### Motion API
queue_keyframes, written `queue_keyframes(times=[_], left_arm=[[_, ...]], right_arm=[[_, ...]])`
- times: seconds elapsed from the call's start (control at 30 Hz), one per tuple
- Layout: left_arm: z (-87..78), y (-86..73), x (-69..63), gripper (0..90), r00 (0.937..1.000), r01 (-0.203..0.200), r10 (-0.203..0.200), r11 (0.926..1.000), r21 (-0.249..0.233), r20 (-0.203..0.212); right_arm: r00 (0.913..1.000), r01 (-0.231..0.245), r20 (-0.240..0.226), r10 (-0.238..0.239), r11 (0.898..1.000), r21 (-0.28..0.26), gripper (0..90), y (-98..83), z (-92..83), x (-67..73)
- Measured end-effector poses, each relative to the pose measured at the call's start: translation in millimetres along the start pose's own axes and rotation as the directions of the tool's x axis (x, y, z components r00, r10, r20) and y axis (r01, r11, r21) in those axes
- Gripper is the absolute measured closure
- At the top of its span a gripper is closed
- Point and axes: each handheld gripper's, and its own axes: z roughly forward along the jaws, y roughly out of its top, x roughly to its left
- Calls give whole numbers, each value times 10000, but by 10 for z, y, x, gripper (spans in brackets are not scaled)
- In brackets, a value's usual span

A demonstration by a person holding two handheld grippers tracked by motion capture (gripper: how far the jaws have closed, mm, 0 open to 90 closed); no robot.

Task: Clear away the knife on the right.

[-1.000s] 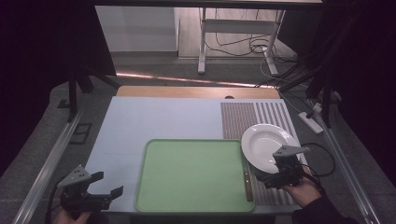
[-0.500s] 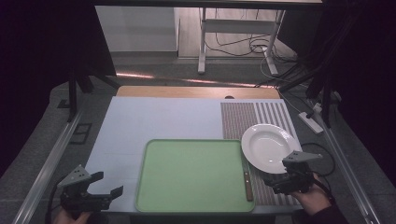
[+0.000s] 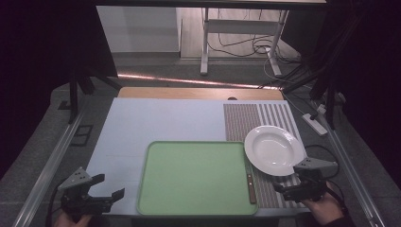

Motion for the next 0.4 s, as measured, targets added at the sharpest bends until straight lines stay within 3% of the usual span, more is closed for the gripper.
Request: queue_keyframes(times=[0.4], left_arm=[[-5, 0, 6, 43, 10000, 35, -34, 10000, -46, 37]], right_arm=[[9989, -289, 363, 288, 9996, 8, 0, -84, -112, -35]])
